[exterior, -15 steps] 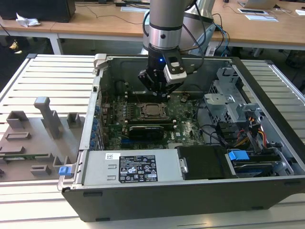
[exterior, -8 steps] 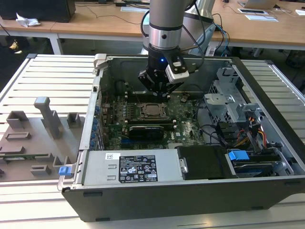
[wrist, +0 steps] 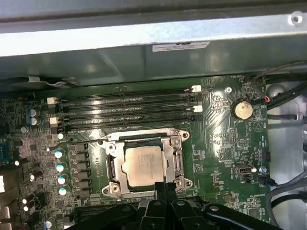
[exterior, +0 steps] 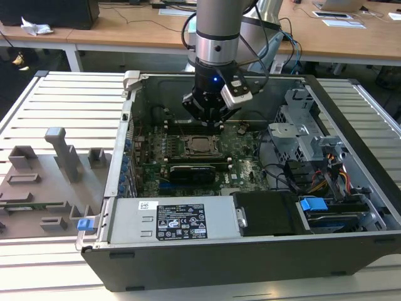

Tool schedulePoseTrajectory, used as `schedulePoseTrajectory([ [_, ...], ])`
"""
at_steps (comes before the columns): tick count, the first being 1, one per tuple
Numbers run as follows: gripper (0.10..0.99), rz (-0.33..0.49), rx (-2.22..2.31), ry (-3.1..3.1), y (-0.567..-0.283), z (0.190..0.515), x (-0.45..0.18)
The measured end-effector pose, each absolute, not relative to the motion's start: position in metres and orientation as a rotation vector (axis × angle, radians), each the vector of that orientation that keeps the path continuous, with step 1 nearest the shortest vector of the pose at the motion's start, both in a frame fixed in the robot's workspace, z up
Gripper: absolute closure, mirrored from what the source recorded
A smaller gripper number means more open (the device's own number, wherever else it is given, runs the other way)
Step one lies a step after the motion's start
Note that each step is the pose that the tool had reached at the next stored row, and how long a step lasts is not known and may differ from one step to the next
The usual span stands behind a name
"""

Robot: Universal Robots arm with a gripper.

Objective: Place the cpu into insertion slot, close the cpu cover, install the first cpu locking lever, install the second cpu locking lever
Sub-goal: 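Install the first cpu locking lever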

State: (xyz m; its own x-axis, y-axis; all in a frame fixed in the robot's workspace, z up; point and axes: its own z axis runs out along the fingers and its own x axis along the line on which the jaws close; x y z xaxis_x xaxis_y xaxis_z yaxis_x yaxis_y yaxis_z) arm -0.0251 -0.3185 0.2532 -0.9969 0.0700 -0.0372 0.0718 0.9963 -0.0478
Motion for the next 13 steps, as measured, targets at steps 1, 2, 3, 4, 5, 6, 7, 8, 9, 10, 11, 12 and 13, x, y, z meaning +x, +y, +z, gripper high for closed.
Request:
schedulePoseTrajectory([
  [1, 0.980, -0.076, 0.086, 3.103, -0.3185, 0.2531, -0.0251],
  [2, 0.980, -0.075, 0.066, 3.104, -0.3185, 0.2532, -0.0251],
  [3, 0.980, -0.075, 0.054, 3.104, -0.3185, 0.2532, -0.0251],
  [4, 0.980, -0.075, 0.039, 3.104, -0.3185, 0.2532, -0.0251],
  [5, 0.980, -0.075, 0.017, 3.104, -0.3185, 0.2532, -0.0251],
  [6, 0.980, -0.074, 0.006, 3.104, -0.3185, 0.2532, -0.0251],
  [7, 0.980, -0.074, -0.007, 3.103, -0.3185, 0.2532, -0.0251],
  [8, 0.980, -0.074, -0.027, 3.103, -0.3185, 0.2532, -0.0251],
  [9, 0.980, -0.074, -0.037, 3.103, -0.3185, 0.2532, -0.0251],
  [10, 0.980, -0.073, -0.045, 3.102, -0.3185, 0.2532, -0.0251],
  [11, 0.980, -0.073, -0.055, 3.102, -0.3185, 0.2532, -0.0251],
  [12, 0.980, -0.073, -0.064, 3.102, -0.3185, 0.2532, -0.0251],
  [13, 0.980, -0.073, -0.074, 3.101, -0.3185, 0.2532, -0.0251],
])
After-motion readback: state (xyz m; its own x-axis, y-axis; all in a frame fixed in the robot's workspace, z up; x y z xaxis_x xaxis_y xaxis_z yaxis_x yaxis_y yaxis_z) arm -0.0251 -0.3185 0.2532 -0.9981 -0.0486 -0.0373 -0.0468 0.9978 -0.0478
